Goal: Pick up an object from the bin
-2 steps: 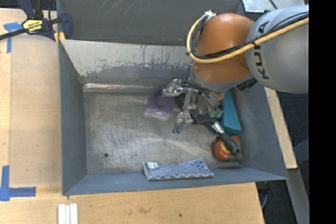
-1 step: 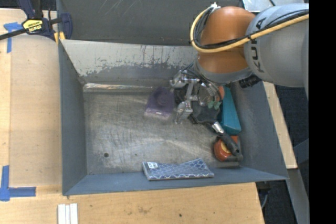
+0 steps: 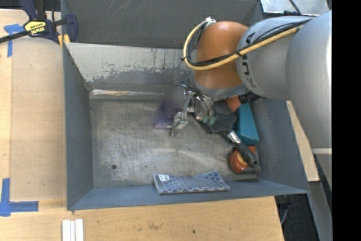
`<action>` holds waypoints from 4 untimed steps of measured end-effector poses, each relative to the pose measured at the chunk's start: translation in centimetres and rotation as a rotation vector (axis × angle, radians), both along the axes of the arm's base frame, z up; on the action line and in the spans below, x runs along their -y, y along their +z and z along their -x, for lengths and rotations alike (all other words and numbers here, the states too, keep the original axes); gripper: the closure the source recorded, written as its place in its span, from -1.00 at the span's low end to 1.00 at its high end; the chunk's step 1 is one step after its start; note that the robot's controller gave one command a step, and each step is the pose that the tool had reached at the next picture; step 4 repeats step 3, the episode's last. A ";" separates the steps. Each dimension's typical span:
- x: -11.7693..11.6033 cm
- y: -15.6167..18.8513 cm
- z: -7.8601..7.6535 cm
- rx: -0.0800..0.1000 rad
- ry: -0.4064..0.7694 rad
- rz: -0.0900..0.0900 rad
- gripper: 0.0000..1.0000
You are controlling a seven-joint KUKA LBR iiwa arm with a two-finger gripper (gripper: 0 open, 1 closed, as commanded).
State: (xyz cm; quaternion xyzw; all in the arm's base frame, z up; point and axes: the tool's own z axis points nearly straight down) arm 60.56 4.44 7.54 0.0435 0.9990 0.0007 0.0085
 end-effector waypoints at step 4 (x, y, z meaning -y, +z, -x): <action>2.4 18.1 -0.8 -0.009 0.161 0.003 1.00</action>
Offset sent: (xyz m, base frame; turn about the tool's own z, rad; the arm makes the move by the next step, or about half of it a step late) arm 0.0062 -0.0230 0.1778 -0.1617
